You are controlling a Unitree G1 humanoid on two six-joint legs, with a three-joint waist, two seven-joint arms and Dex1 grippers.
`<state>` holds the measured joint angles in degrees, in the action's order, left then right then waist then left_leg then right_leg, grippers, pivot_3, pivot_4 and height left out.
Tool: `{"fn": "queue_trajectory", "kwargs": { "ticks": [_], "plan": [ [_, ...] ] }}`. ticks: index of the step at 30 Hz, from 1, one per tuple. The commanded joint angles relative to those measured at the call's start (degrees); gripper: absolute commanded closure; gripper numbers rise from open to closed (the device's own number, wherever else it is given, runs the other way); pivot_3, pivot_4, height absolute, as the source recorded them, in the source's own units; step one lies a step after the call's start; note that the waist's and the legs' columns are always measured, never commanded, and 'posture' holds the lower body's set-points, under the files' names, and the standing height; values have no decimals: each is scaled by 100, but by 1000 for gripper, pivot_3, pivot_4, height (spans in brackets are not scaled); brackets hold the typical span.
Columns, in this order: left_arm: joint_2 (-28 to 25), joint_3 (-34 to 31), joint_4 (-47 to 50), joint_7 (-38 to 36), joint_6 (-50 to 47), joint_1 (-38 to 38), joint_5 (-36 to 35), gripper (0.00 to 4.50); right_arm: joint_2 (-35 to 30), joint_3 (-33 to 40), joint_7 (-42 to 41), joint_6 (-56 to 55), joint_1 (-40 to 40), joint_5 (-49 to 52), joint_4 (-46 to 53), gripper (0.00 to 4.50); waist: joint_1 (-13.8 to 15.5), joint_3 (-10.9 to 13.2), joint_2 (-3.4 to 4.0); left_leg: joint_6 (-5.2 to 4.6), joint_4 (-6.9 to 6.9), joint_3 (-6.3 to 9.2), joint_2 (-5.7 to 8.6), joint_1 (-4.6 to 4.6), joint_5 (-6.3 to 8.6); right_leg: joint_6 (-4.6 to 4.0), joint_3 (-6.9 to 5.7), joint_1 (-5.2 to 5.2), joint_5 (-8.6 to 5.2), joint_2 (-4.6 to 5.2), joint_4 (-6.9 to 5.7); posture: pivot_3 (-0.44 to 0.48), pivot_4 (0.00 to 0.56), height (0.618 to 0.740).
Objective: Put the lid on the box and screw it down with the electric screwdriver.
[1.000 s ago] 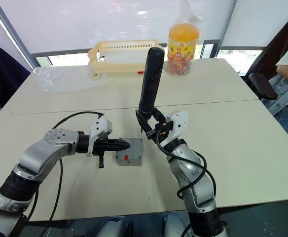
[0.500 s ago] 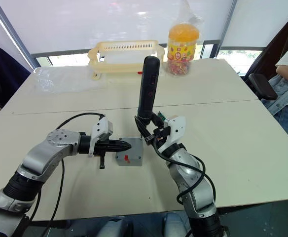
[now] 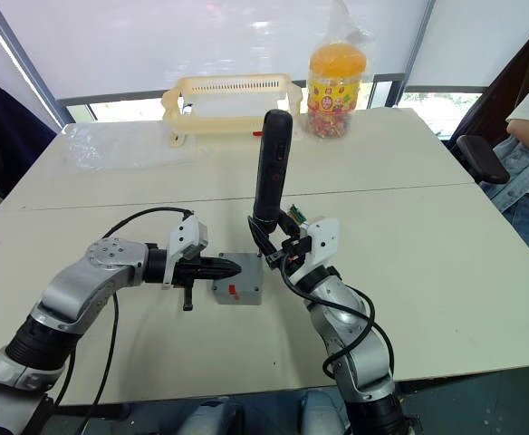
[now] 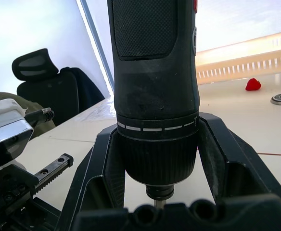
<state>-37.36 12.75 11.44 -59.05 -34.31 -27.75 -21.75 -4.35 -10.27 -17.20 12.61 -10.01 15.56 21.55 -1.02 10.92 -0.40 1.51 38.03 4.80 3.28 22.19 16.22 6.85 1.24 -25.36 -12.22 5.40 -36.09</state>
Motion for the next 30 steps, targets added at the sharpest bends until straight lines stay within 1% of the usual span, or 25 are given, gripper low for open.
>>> {"fn": "queue_trajectory", "kwargs": {
  "ticks": [1,12,30],
  "plan": [
    [-9,96,64,20,-46,71,102,4458,113,4,-21,-285,-183,-19,168,2779,0,0,0,0,0,0,0,-1,0,0,0,0,0,0,0,0,150,740],
    [-1,108,113,44,-65,75,99,4458,80,41,-40,-223,-275,-4,308,2779,0,0,0,0,0,0,0,-2,0,0,0,2,0,0,0,0,150,740],
    [-2,87,145,71,-53,130,153,4458,106,7,-116,-293,-179,-13,166,2779,0,-1,0,0,0,0,0,-3,0,0,0,2,0,0,0,0,150,740]
  ]
}}
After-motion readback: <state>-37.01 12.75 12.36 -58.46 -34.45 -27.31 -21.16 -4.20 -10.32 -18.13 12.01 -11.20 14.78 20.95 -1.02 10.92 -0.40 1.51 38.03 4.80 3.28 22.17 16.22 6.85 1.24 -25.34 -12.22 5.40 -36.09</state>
